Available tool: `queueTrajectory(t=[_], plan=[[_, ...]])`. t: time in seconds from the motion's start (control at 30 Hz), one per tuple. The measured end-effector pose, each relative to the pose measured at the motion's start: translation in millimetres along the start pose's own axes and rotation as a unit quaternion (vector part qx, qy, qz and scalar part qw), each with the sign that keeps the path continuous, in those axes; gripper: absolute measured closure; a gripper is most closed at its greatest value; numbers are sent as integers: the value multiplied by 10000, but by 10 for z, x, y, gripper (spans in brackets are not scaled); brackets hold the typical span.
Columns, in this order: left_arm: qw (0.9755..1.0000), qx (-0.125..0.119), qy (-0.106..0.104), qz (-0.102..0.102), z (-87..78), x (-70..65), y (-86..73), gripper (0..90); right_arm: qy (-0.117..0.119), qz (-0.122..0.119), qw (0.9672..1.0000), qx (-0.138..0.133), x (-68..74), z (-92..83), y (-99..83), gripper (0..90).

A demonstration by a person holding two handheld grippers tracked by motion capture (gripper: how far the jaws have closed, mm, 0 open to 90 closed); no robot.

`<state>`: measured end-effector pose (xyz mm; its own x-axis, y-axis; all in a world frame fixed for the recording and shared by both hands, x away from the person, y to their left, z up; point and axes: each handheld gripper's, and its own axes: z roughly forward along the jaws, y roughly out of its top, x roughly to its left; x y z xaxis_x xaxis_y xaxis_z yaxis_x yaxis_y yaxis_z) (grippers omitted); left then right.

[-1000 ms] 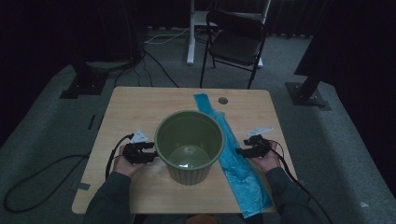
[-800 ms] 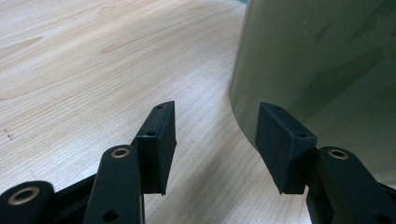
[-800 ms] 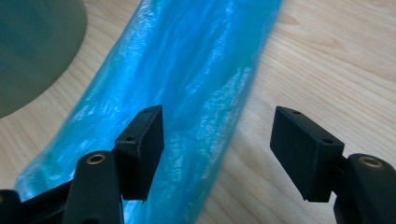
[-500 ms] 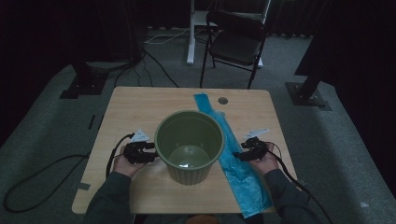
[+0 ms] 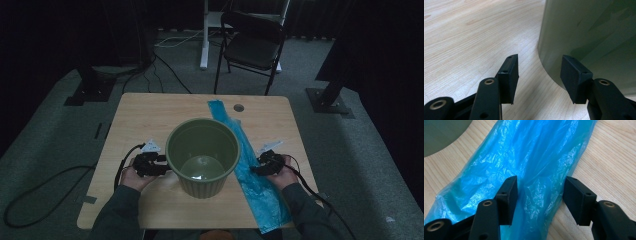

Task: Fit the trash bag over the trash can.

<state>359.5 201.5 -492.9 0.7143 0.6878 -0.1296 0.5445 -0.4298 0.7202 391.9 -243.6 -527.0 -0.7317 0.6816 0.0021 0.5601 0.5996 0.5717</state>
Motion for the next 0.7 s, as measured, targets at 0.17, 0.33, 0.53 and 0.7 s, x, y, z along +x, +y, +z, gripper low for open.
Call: queueTrajectory(t=[0.17,0.33,0.53,0.7], plan=[[9999,-3,-117,-55,-22,2,2,544,-53,68,10000,45,-15,-23,0,599],[9997,81,-207,-105,12,-1,-2,574,-59,148,9998,106,-46,-41,5,767],[9999,40,-117,-93,14,-25,12,576,37,163,9998,102,-80,-58,4,890],[9998,-29,-198,-66,-11,-12,15,587,83,195,9998,-34,-111,-140,32,893]])
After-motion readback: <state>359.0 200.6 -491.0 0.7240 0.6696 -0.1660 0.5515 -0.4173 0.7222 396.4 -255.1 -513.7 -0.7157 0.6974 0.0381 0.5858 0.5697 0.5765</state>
